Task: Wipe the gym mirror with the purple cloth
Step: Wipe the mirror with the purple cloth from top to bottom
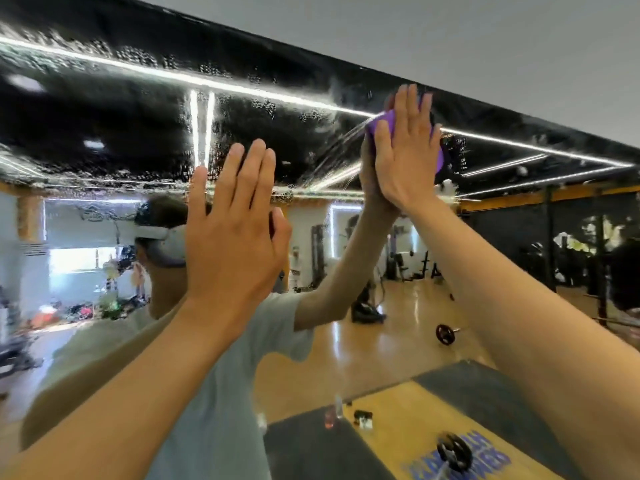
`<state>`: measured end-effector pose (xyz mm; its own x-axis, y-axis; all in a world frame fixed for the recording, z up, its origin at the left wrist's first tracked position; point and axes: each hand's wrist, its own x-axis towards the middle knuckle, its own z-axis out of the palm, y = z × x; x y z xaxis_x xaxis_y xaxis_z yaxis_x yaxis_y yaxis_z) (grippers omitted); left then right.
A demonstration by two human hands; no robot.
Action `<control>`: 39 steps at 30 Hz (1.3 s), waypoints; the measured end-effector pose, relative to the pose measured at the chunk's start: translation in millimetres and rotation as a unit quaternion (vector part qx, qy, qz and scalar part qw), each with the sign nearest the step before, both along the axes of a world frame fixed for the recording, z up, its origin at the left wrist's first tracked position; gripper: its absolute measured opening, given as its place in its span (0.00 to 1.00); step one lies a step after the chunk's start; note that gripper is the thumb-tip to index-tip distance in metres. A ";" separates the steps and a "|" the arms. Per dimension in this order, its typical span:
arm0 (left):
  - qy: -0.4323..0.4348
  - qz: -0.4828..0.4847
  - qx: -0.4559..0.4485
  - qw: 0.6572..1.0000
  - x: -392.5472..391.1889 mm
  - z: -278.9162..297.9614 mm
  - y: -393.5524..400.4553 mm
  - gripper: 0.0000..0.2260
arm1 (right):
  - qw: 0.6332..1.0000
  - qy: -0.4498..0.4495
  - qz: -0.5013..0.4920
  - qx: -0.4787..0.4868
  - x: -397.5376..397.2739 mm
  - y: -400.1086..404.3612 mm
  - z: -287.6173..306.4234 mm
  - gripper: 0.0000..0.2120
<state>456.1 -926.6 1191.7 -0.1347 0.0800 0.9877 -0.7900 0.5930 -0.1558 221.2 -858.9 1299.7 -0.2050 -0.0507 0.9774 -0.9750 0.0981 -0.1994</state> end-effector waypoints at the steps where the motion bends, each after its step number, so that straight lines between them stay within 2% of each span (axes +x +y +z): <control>1: 0.000 0.000 -0.001 1.000 0.4 0.4 0.0 0.29 | 0.999 0.040 0.001 0.010 16.3 -4.0 -9.1 0.32; 4: -0.006 0.006 0.001 1.000 1.0 0.6 0.6 0.29 | 0.983 0.177 0.019 0.045 63.9 -19.0 -32.4 0.32; 9: -0.011 0.011 -0.001 1.000 2.1 1.0 0.1 0.29 | 0.972 0.230 0.015 0.041 63.8 -19.0 -2.1 0.32; 14: -0.007 0.006 -0.002 1.000 1.6 1.1 -0.1 0.29 | 0.998 0.056 0.024 0.010 17.8 -4.5 45.4 0.32; 18: -0.007 -0.003 0.000 1.000 1.0 -1.0 -1.0 0.29 | 0.999 -0.016 0.026 -0.030 -28.7 4.9 22.8 0.34; 22: -0.004 -0.008 0.002 1.000 0.4 -3.0 0.0 0.29 | 0.992 -0.127 0.001 -0.023 -73.6 17.4 0.2 0.38; 26: -0.005 -0.004 0.004 1.000 0.4 -2.5 -0.1 0.29 | 0.984 -0.175 -0.006 -0.029 -68.0 14.4 0.3 0.38; 28: -0.007 -0.002 0.005 1.000 0.1 -2.5 -0.2 0.30 | 0.990 -0.142 0.000 -0.012 -40.7 12.6 -2.4 0.40; 30: -0.009 0.004 0.003 1.000 -0.4 -3.4 -0.9 0.30 | 0.999 -0.026 0.023 0.014 0.6 3.2 -17.1 0.40; 33: -0.013 0.013 0.000 1.000 0.1 -2.4 -3.6 0.30 | 0.986 0.160 0.037 0.029 55.7 -19.2 -45.2 0.38; 37: -0.021 0.030 0.005 0.999 0.3 -1.7 -4.8 0.29 | 0.974 0.219 0.038 0.046 26.8 -16.1 -39.6 0.34; 39: -0.018 0.032 0.006 0.999 0.2 -1.7 -4.2 0.29 | 0.983 0.180 0.025 0.033 -7.9 -7.1 -28.1 0.33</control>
